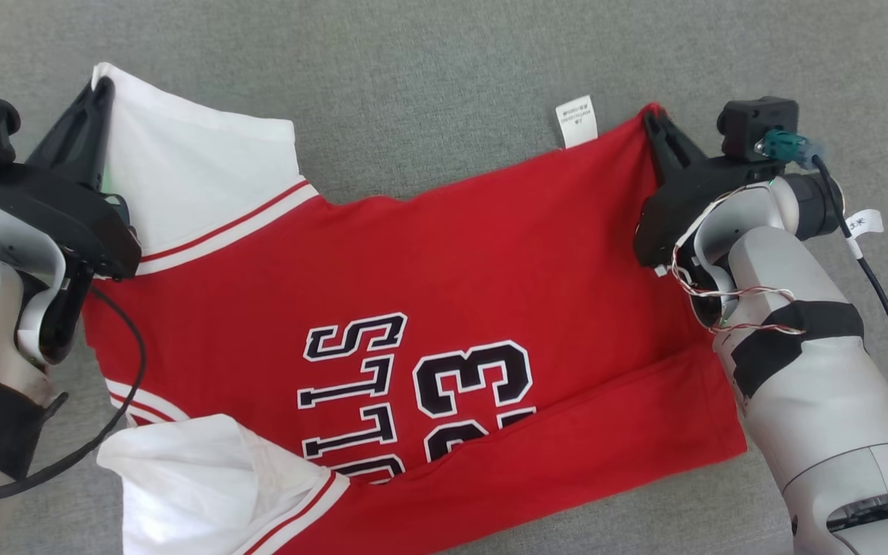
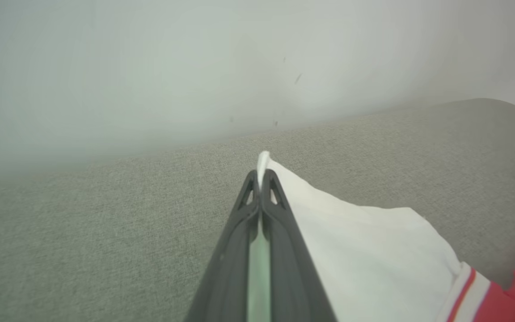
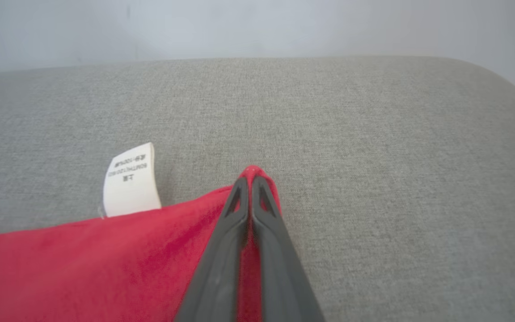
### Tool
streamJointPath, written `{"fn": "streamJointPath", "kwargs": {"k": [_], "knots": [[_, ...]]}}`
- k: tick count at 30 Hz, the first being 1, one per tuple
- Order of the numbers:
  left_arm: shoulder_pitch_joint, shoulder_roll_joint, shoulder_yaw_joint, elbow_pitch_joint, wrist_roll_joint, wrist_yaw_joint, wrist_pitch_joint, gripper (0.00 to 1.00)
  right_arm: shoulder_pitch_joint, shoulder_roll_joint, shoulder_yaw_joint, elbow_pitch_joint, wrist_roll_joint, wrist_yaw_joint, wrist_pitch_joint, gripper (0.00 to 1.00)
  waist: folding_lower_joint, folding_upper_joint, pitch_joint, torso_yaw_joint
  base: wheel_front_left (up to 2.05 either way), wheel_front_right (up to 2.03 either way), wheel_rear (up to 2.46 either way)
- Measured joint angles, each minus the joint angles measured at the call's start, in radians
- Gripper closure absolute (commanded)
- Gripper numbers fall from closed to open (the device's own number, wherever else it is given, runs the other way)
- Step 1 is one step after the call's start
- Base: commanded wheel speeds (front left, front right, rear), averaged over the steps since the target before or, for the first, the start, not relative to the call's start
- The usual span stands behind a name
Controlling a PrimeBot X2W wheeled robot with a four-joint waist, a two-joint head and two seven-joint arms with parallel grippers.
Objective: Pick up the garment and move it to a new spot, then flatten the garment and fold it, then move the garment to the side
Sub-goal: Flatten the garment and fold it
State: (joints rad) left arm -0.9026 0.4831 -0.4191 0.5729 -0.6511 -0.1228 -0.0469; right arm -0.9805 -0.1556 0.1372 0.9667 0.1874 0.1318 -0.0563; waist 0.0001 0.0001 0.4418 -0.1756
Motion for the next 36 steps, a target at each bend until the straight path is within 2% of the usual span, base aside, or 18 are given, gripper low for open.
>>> {"fn": "streamJointPath", "kwargs": {"k": [7, 14, 22, 26, 31, 36], "knots": [[0.022, -0.017, -0.004, -0.03, -0.001, 0.004, -0.051, 1.0, 0.026, 0.016, 0.006, 0.016, -0.011, 0.0, -0.06, 1.0, 0.0, -0.0001, -0.046, 0.012, 0.0, 0.0, 0.0], [0.21, -0.017, -0.009, -0.155, -0.011, 0.032, -0.12, 1.0, 0.169, -0.006, 0.029, -0.044, 0.074, 0.0, -0.121, 1.0, -0.0002, -0.0001, -0.114, 0.032, 0.0, 0.0, 0.0], [0.45, -0.015, -0.027, -0.362, -0.018, 0.095, -0.154, 1.0, 0.352, -0.066, 0.021, -0.168, 0.211, 0.0, -0.135, 1.0, -0.0003, -0.0002, -0.177, 0.06, 0.0, 0.0, 0.0], [0.573, -0.012, -0.022, -0.471, -0.027, 0.144, -0.167, 1.0, 0.438, -0.094, 0.007, -0.227, 0.265, 0.0, -0.119, 1.0, -0.0003, -0.0002, -0.202, 0.075, 0.0, 0.0, 0.0], [0.69, -0.014, -0.039, -0.566, -0.02, 0.194, -0.174, 1.0, 0.529, -0.109, -0.028, -0.305, 0.32, 0.0, -0.11, 1.0, -0.0003, -0.0002, -0.217, 0.095, 0.0, 0.0, 0.0], [0.759, -0.019, -0.054, -0.614, -0.017, 0.221, -0.176, 1.0, 0.611, -0.12, -0.064, -0.381, 0.342, 0.0, -0.084, 1.0, -0.0003, -0.0002, -0.228, 0.113, 0.0, 0.0, 0.0]]}}
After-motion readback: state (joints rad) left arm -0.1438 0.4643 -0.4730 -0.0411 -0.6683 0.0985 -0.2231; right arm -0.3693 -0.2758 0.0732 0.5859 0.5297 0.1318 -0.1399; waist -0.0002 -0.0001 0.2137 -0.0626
